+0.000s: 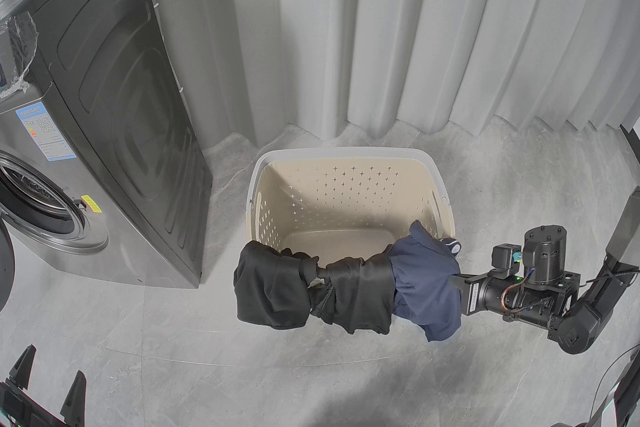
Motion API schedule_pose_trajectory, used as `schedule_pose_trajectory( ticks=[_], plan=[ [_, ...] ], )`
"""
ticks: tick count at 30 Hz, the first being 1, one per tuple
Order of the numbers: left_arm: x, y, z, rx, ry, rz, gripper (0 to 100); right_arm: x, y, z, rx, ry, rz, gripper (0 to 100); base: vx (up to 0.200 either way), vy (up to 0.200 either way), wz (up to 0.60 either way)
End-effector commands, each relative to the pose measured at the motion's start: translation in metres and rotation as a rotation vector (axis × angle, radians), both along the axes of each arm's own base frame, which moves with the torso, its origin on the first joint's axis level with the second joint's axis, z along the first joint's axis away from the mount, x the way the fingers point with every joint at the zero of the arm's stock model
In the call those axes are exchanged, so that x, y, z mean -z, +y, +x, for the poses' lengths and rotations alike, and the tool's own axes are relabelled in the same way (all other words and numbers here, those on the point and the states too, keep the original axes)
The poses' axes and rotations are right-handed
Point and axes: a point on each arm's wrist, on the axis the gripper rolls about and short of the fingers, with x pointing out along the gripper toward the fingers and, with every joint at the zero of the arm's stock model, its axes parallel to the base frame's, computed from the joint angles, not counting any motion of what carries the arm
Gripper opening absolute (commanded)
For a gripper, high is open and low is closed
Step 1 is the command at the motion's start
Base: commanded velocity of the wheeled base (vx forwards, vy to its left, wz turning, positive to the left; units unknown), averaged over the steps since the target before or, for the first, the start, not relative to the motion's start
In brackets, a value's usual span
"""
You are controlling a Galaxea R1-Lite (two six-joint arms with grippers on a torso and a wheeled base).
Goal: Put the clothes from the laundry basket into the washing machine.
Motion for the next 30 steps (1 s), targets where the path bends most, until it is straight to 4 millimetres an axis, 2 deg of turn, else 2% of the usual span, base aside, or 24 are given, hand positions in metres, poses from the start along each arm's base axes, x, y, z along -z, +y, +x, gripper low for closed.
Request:
schedule_pose_trajectory(
  ticks=[1, 12, 15, 24, 25, 30],
  plan=[
    [0.005, 0.0, 0.0, 0.0, 0.005, -0.001, 100, 0.017, 0.002, 0.004, 0.008, 0.052, -0.021, 100, 0.0, 0.0, 0.0],
    [0.005, 0.0, 0.0, -0.002, 0.005, -0.001, 100, 0.041, 0.006, 0.024, 0.017, 0.061, -0.027, 100, 0.0, 0.0, 0.0],
    [0.005, 0.0, 0.0, 0.0, 0.005, -0.001, 100, 0.049, 0.011, 0.037, 0.013, 0.055, -0.026, 100, 0.0, 0.0, 0.0],
    [0.005, 0.0, 0.0, 0.0, 0.005, -0.001, 100, 0.049, 0.017, 0.053, 0.011, 0.015, -0.006, 100, 0.0, 0.0, 0.0],
    [0.005, 0.0, 0.0, 0.0, 0.005, -0.001, 100, 0.05, 0.018, 0.054, 0.011, 0.011, -0.004, 0, 0.0, 0.0, 0.0],
    [0.005, 0.0, 0.0, 0.0, 0.005, -0.001, 100, 0.05, 0.018, 0.055, 0.008, -0.007, 0.005, 0, 0.0, 0.0, 0.0]
  ],
)
